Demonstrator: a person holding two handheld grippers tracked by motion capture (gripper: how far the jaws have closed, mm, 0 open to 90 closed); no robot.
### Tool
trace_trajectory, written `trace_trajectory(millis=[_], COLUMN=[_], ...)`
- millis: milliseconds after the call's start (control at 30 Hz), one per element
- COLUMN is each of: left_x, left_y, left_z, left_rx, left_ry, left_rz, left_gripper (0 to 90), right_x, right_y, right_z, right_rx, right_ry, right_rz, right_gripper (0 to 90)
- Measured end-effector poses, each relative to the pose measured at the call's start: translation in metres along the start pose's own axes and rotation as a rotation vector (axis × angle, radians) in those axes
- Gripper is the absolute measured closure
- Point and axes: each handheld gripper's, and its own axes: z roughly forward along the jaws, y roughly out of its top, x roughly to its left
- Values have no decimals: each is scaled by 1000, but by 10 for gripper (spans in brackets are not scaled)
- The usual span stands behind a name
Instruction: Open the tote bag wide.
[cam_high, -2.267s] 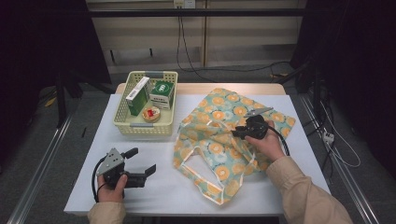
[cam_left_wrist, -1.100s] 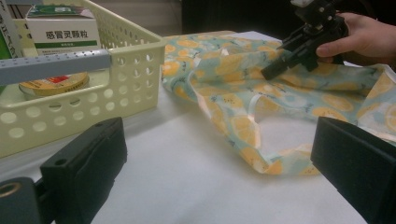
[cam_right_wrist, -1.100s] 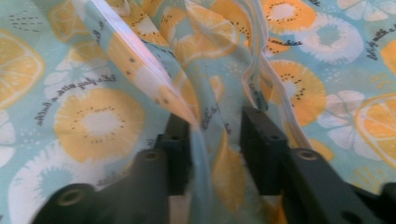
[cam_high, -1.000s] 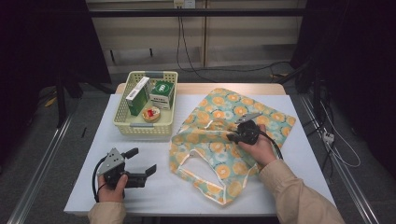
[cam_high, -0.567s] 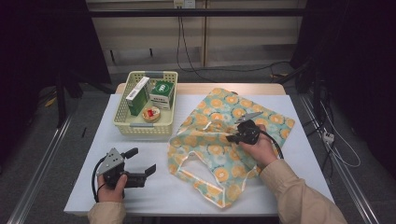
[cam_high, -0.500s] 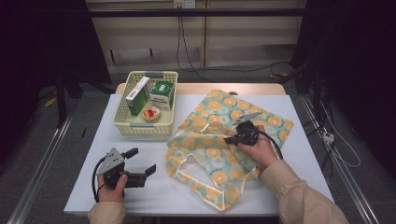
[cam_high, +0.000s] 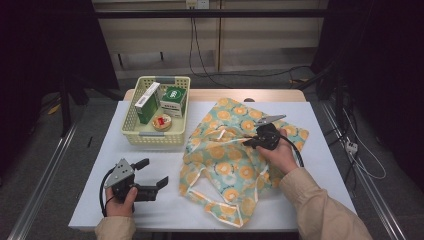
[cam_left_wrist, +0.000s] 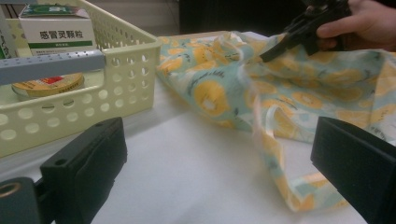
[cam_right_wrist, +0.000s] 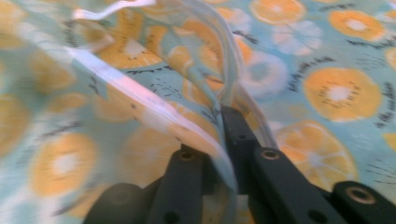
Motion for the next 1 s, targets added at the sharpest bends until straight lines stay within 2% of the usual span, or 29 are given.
trace_trajectory(millis=[100,167,300,400,467,567,600,700,800,867,900,1000], left_x=[1,2,2,1,0,0,0,0,0,0,1,1], left_y=[-1,-1,-1,-1,0,-1,-1,-1,0,0,0,0], left_z=[0,-1,-1,0,0,1,1,1,1,1,1,2], left_rx=[0,1,2,2,3,4,4,4,5,3,4,6], left_ry=[4,4,5,3,3,3,3,1,1,4,2,0], left_rz=[-10,-10,-12,-7,-4,-4,-4,-7,2,-5,-5,-3], left_gripper=[35,35,35,35,35,35,35,35,35,35,35,35], right_x=[-7,-7,3,10,16,19,20,16,9,6,5,2], right_y=[-6,-8,-8,-8,-8,-8,-8,-7,-6,-4,-1,10], right_z=[10,15,21,25,28,28,28,27,27,27,26,20], right_rx=[15,23,53,72,78,79,78,63,58,75,78,78], right_ry=[-34,-28,-32,3,-7,-16,-20,-22,-14,5,16,17], right_rz=[0,4,-47,-67,-93,-97,-96,-79,-47,-12,-10,11], right_gripper=[727,619,421,368,349,378,419,690,832,881,895,900])
